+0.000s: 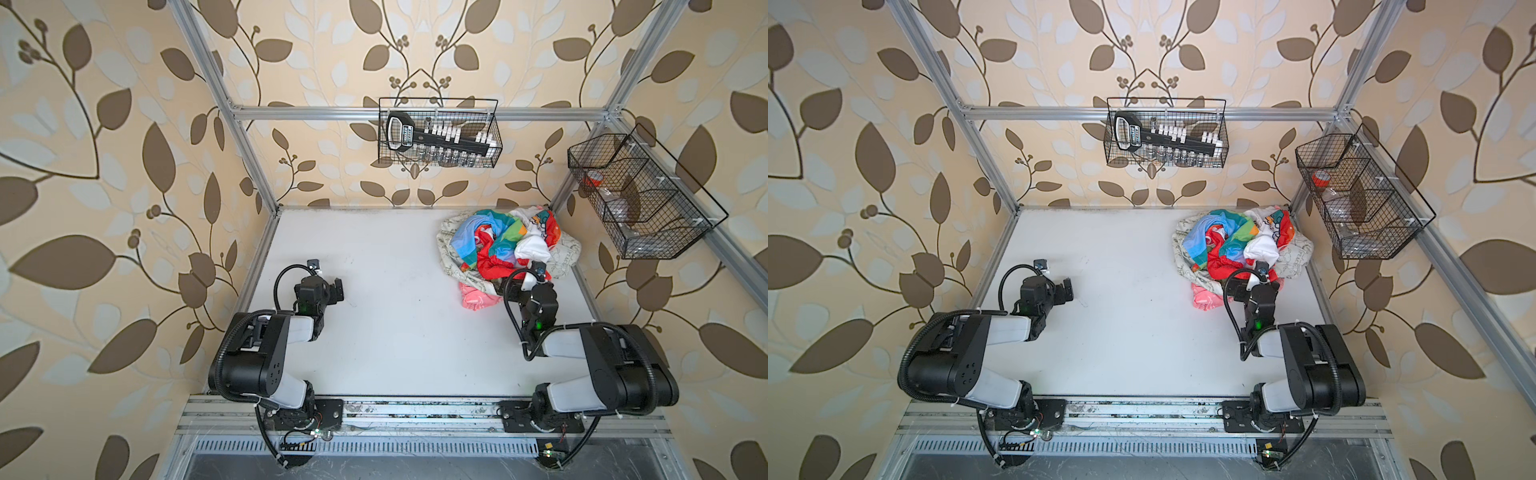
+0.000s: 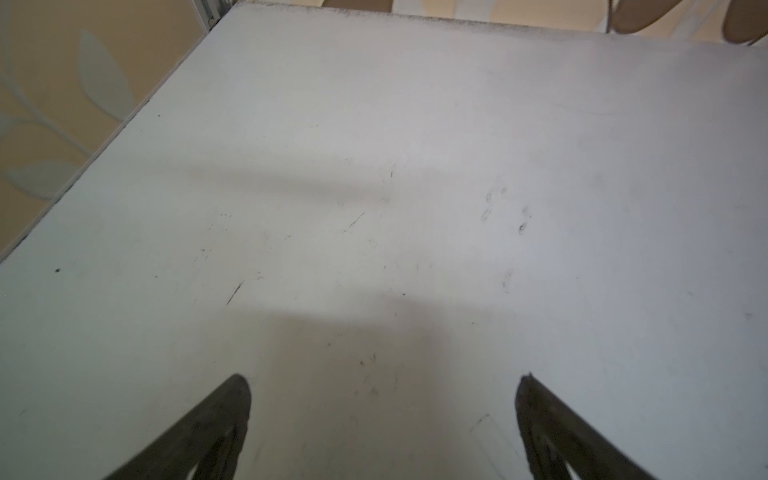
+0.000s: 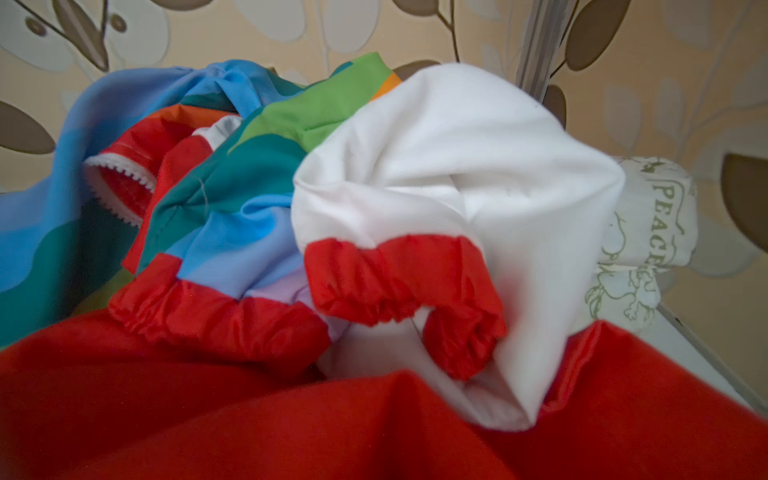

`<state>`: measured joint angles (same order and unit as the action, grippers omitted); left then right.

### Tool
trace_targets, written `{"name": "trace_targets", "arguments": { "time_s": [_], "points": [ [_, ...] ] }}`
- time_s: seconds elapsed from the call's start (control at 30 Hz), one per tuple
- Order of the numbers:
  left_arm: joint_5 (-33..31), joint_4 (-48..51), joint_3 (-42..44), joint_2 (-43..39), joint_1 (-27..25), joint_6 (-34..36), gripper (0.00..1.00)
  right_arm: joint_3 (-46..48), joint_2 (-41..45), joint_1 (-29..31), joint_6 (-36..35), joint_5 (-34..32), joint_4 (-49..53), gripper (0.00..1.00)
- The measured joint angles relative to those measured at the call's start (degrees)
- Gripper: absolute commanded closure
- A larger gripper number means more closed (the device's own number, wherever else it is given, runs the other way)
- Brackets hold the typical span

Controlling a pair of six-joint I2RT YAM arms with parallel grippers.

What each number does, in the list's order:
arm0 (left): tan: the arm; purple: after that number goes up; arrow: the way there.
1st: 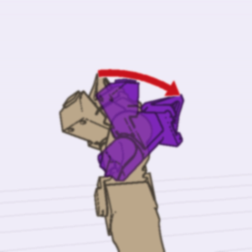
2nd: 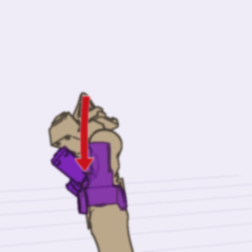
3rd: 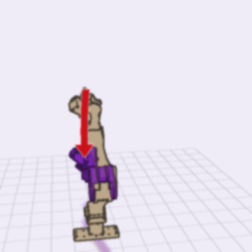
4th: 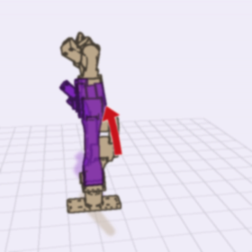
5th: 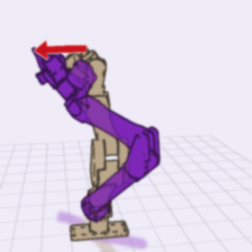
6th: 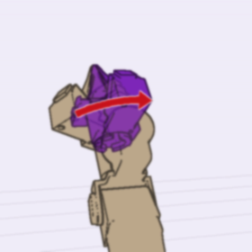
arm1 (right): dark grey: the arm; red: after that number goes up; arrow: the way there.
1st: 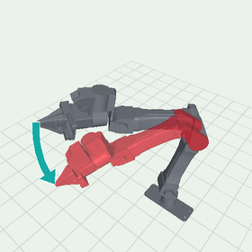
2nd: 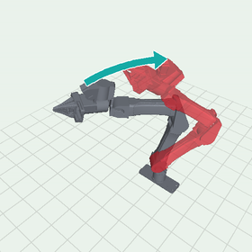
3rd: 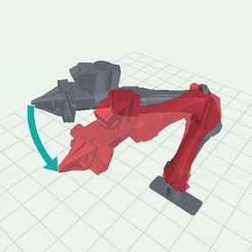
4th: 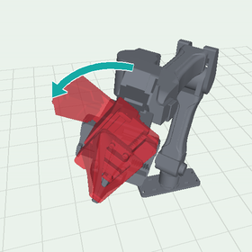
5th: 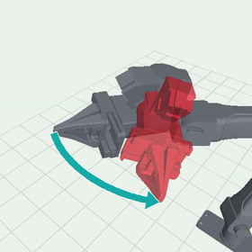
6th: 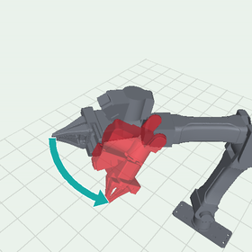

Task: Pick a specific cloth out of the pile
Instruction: 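Raise the left gripper open while the right gripper reaches toward the pile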

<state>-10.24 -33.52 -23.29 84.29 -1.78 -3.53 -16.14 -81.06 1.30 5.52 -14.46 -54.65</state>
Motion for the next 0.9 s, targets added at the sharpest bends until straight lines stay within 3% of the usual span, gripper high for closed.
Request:
{"name": "trace_targets", "arguments": {
  "time_s": [0.2, 0.33, 0.5, 0.73, 0.9],
  "points": [
    [-1.62, 15.76, -10.67, -10.78, 0.0, -1.68, 0.01, -8.68, 5.55, 0.85, 3.08, -3.06, 16.02, 0.0],
    [4.85, 22.97, -13.4, -18.51, 0.0, -3.78, 0.01, -12.9, 8.87, 1.73, 6.01, -4.5, 28.92, 0.0],
    [19.76, 30.4, -15.45, -23.23, -0.02, -6.25, 0.01, -19.56, 12.98, 2.73, 9.22, -4.61, 44.3, 0.0],
    [48.87, 33.24, -15.52, -23.17, -0.37, -9.05, 0.01, -31.08, 13.4, 6.16, 10.54, -4.57, 62.36, 0.0],
    [61.48, 31.32, -15.15, -20.85, -3.1, -8.81, 0.01, -37.11, 11.67, 11.52, 10.78, -5.62, 72.91, 0.0]
  ]
}}
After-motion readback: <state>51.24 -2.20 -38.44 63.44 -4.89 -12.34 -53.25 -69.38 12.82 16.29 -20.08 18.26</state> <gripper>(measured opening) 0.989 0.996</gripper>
